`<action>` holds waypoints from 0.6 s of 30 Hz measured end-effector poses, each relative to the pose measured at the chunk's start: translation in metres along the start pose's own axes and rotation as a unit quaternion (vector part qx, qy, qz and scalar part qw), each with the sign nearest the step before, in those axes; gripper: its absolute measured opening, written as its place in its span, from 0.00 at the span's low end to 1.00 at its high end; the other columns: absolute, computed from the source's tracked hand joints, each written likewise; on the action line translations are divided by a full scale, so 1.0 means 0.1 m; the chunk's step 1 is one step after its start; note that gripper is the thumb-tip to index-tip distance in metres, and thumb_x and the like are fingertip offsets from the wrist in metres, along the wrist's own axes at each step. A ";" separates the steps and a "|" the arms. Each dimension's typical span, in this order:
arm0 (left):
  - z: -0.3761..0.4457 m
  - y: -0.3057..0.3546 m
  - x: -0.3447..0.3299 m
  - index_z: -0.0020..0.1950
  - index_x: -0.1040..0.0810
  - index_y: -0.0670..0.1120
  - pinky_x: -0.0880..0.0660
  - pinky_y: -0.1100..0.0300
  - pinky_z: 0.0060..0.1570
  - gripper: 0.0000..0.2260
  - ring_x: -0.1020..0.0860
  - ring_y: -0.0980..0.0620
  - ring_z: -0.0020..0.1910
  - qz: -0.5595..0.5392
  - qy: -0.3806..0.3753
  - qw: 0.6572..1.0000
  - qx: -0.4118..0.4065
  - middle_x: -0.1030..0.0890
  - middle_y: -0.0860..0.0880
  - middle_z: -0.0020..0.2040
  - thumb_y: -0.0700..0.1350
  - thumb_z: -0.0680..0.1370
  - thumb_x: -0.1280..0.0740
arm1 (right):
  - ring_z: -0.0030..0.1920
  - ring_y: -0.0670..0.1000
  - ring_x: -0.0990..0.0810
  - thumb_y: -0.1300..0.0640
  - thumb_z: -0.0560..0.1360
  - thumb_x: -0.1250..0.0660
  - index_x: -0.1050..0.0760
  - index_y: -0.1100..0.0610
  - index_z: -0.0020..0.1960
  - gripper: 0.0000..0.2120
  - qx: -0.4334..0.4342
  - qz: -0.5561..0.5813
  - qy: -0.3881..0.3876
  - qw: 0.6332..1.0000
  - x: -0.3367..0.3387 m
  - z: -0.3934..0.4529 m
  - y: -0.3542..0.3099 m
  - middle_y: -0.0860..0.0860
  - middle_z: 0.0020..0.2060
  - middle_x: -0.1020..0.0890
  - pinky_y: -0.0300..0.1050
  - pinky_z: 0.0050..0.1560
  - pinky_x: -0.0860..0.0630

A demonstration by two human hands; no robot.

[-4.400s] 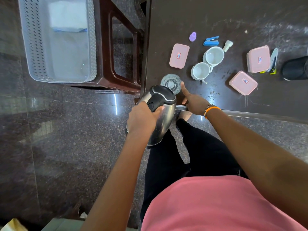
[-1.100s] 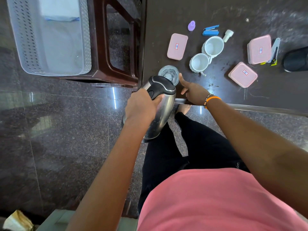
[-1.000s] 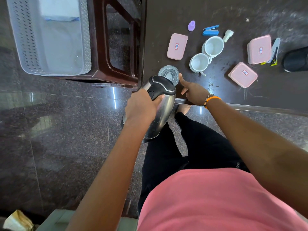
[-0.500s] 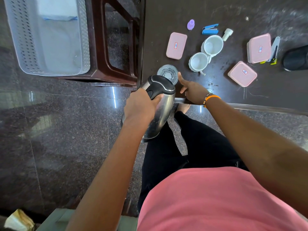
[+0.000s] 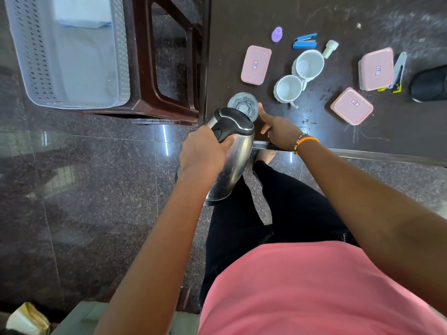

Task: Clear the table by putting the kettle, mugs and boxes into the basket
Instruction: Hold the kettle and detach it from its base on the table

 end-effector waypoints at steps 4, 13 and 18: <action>0.00 0.00 0.01 0.53 0.25 0.43 0.28 0.53 0.43 0.23 0.22 0.41 0.50 0.004 -0.002 1.000 0.001 0.20 0.43 0.50 0.62 0.73 0.34 | 0.50 0.59 0.22 0.72 0.71 0.47 0.58 0.44 0.76 0.42 0.002 -0.004 0.003 1.000 -0.01 0.01 0.00 0.55 0.51 0.18 0.57 0.60 0.24; 0.00 0.01 0.03 0.53 0.25 0.42 0.26 0.51 0.45 0.23 0.22 0.41 0.49 0.002 -0.005 1.000 -0.001 0.20 0.43 0.50 0.62 0.73 0.34 | 0.50 0.58 0.22 0.71 0.71 0.47 0.59 0.44 0.76 0.42 0.005 -0.011 0.003 1.000 -0.01 0.02 0.01 0.54 0.51 0.18 0.57 0.60 0.24; 0.00 0.03 0.04 0.52 0.26 0.42 0.26 0.51 0.45 0.23 0.22 0.41 0.50 0.001 -0.008 1.000 0.001 0.20 0.43 0.50 0.61 0.73 0.34 | 0.51 0.58 0.22 0.71 0.71 0.47 0.59 0.44 0.75 0.42 0.003 -0.009 0.004 1.000 -0.02 0.02 0.01 0.54 0.51 0.18 0.56 0.60 0.24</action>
Point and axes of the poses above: each hand's wrist, its own z-axis towards the middle knuckle, its own x-axis out of the back of the hand, y = z × x, the point moved 3 cm from there along z, towards the middle knuckle
